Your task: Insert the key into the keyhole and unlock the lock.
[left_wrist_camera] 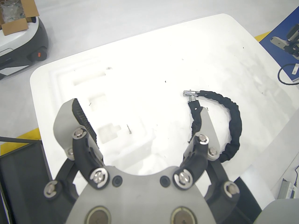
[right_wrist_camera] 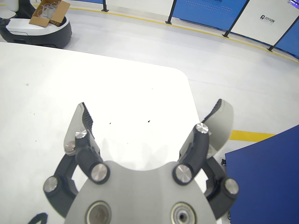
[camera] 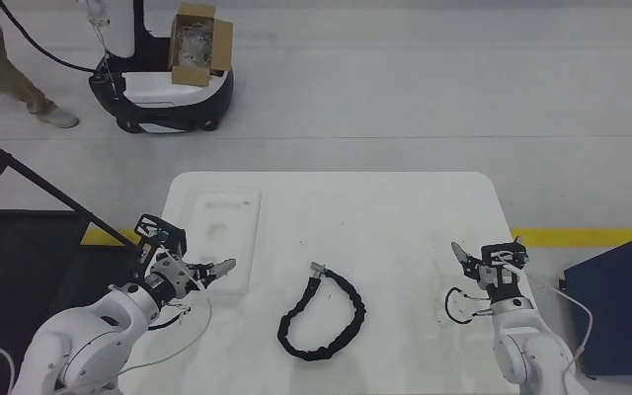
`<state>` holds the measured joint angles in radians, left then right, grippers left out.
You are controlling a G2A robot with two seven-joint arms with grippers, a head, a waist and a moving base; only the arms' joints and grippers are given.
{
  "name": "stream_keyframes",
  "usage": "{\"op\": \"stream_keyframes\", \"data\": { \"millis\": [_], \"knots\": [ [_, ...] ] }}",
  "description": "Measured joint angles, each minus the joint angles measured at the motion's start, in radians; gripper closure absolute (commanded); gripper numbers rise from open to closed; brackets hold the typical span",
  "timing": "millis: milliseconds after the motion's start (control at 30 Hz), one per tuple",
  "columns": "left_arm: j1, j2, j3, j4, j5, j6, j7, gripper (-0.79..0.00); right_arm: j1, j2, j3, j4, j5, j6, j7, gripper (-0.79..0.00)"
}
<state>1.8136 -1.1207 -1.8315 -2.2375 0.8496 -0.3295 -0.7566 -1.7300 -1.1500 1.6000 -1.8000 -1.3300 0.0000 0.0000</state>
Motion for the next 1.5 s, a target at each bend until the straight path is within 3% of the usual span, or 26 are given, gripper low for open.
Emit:
{"op": "stream_keyframes", "data": {
  "millis": [300, 400, 533, 733, 933, 1333, 1367, 1400, 1500],
  "knots": [
    [-0.005, 0.001, 0.006, 0.005, -0.023, 0.024, -0.030, -0.785, 0.000, 0.000, 0.000, 0.000, 0.000, 0.000, 0.000, -0.785],
    [-0.022, 0.006, 0.008, -0.010, -0.105, 0.084, -0.170, -0.785, 0.000, 0.000, 0.000, 0.000, 0.000, 0.000, 0.000, -0.785],
    [-0.079, 0.021, -0.020, -0.033, -0.226, 0.170, -0.444, -0.785, 0.000, 0.000, 0.000, 0.000, 0.000, 0.000, 0.000, -0.785],
    [-0.164, 0.039, 0.000, 0.010, -0.202, 0.215, -0.624, -0.785, 0.000, 0.000, 0.000, 0.000, 0.000, 0.000, 0.000, -0.785],
    [-0.275, 0.048, 0.061, 0.106, -0.209, 0.340, -0.697, -0.785, 0.000, 0.000, 0.000, 0.000, 0.000, 0.000, 0.000, -0.785],
    [-0.419, 0.056, 0.234, 0.321, -0.128, 0.413, -0.734, -0.785, 0.000, 0.000, 0.000, 0.000, 0.000, 0.000, 0.000, -0.785],
    [-0.423, 0.057, 0.243, 0.326, -0.125, 0.414, -0.736, -0.757, 0.000, 0.000, 0.000, 0.000, 0.000, 0.000, 0.000, -0.785],
    [-0.425, 0.057, 0.251, 0.330, -0.123, 0.416, -0.738, -0.665, 0.000, 0.000, 0.000, 0.000, 0.000, 0.000, 0.000, -0.785],
    [-0.432, 0.059, 0.270, 0.337, -0.113, 0.421, -0.739, -0.582, 0.000, 0.000, 0.000, 0.000, 0.000, 0.000, 0.000, -0.785]
  ]
}}
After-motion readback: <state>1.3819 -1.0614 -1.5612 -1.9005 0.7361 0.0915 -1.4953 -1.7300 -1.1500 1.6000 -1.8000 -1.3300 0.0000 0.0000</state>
